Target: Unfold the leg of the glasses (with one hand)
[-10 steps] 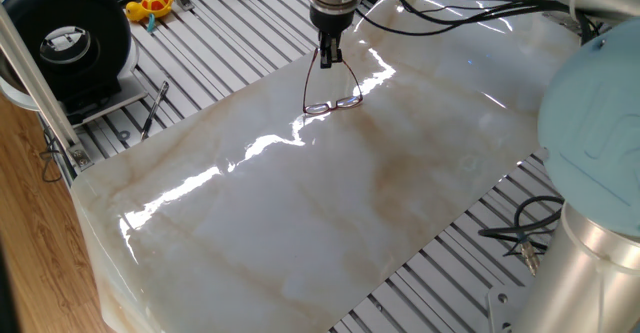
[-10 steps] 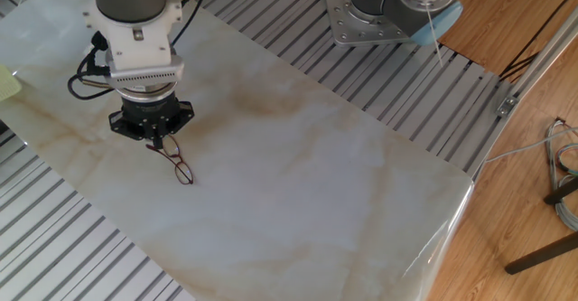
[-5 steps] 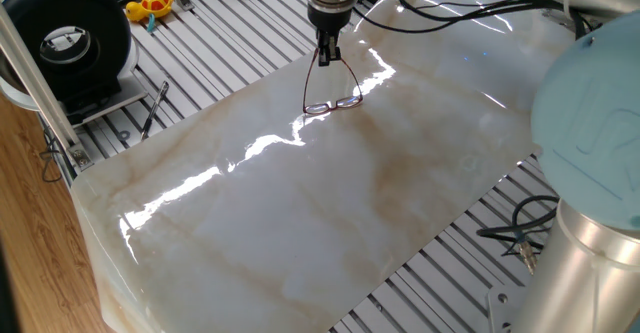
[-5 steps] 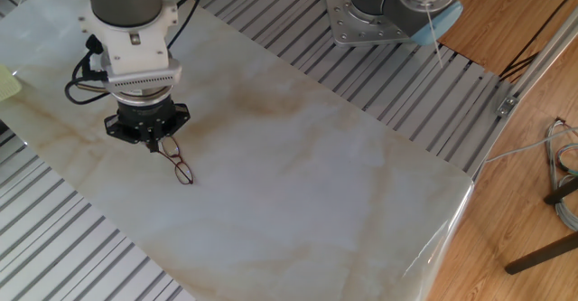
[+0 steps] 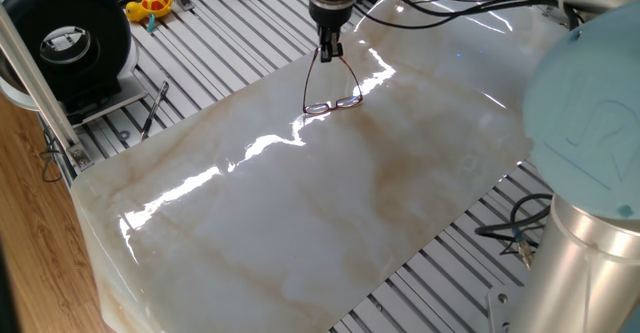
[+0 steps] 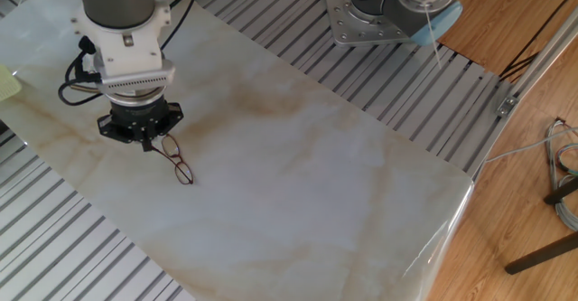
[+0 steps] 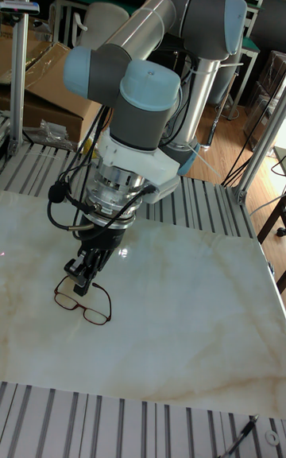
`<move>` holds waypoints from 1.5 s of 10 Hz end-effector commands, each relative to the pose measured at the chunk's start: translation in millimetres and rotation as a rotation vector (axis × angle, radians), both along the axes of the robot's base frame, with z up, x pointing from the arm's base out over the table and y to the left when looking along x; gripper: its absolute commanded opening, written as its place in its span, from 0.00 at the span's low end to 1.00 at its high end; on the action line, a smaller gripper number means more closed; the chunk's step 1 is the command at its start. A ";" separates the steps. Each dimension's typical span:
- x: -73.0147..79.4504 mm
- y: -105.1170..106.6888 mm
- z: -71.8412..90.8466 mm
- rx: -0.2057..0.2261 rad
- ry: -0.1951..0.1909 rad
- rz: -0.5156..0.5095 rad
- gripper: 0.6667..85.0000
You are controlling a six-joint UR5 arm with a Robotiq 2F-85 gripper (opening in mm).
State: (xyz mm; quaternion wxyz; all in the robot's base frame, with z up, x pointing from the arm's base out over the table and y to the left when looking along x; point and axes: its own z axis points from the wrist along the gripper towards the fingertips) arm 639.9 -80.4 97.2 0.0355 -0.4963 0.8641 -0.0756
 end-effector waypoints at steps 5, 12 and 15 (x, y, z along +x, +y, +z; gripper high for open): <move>-14.8 -8.2 -2.8 0.034 0.029 -0.037 0.01; -23.8 -1.0 7.5 0.047 0.032 -0.068 0.01; -25.5 -8.0 24.2 0.021 0.000 -0.112 0.01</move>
